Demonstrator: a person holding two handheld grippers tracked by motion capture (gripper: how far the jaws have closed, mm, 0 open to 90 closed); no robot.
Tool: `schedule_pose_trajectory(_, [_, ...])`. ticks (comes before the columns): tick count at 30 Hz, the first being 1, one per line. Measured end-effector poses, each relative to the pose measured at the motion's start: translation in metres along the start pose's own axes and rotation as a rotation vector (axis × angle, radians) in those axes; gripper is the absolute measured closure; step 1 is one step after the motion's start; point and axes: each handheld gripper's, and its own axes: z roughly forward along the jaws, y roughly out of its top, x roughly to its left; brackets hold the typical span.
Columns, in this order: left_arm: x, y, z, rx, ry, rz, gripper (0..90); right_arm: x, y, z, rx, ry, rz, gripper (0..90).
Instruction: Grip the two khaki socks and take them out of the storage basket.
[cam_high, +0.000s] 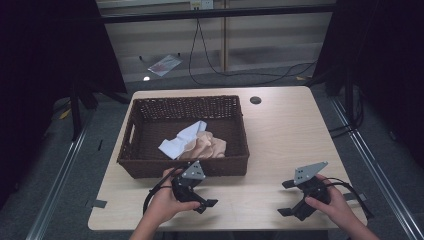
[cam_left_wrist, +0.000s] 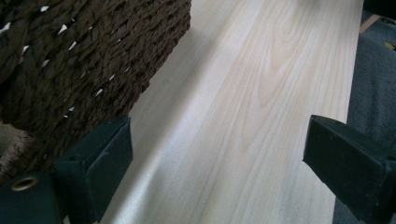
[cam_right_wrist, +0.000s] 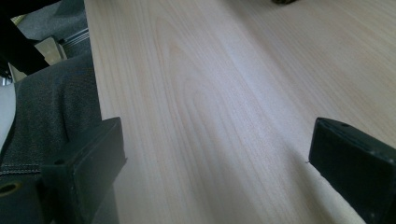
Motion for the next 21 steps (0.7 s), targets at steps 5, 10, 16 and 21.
schedule_pose_trajectory(5, [0.001, 0.001, -0.002, -0.004, -0.005, -0.009, 8.6, 0.001, 0.000, 0.000, -0.001, 0.006, 0.000, 3.3])
schedule_pose_trajectory(10, [0.003, 0.004, -0.004, 0.001, -0.018, -0.015, 9.7, 0.001, 0.000, 0.000, 0.002, 0.005, 0.004, 3.3])
schedule_pose_trajectory(16, [0.006, 0.008, -0.009, -0.001, -0.045, -0.041, 9.8, 0.000, 0.000, 0.000, -0.006, 0.006, -0.001, 3.3])
schedule_pose_trajectory(21, [0.006, 0.011, -0.012, 0.028, -0.058, -0.034, 9.7, 0.001, 0.000, -0.001, -0.003, 0.005, 0.007, 3.3])
